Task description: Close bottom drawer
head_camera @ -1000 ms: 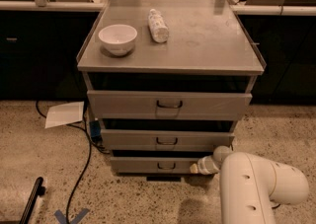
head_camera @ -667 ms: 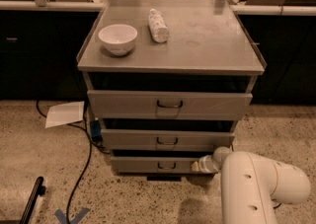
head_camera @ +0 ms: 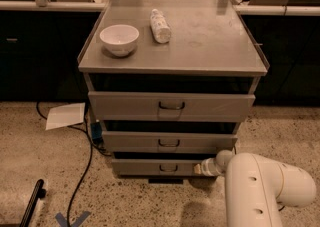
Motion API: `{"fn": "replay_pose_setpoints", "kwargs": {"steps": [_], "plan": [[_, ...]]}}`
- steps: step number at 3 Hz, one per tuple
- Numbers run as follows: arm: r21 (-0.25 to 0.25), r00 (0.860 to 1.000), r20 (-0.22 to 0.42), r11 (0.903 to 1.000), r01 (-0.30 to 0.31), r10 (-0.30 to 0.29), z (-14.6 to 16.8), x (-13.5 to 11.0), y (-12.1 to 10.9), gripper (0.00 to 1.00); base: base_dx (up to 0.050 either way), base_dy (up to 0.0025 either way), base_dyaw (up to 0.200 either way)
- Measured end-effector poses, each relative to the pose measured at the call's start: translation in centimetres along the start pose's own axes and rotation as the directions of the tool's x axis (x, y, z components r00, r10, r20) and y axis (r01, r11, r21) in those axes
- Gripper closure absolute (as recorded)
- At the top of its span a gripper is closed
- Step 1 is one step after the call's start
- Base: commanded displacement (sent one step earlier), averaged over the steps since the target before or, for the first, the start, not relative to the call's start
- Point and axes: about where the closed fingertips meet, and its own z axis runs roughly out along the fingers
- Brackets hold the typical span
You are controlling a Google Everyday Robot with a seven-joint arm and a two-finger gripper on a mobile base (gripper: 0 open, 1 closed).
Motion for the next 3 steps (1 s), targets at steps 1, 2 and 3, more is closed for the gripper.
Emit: {"fn": "replay_pose_setpoints", "kwargs": {"steps": [1, 2, 3], "plan": [[0.019, 0.997, 0.053, 0.9984, -0.054, 0.053, -0.7, 0.5, 0.3, 1.00, 0.000, 0.00000, 0.000], [0.004, 0.988, 0.052, 0.9890, -0.148, 0.147, -1.0, 4.5, 0.8, 1.00, 0.000, 0.00000, 0.000], [-0.015, 0.965, 0.057, 0.9664, -0.257, 0.257, -1.5, 8.3, 0.8, 1.00, 0.000, 0.00000, 0.000]]}}
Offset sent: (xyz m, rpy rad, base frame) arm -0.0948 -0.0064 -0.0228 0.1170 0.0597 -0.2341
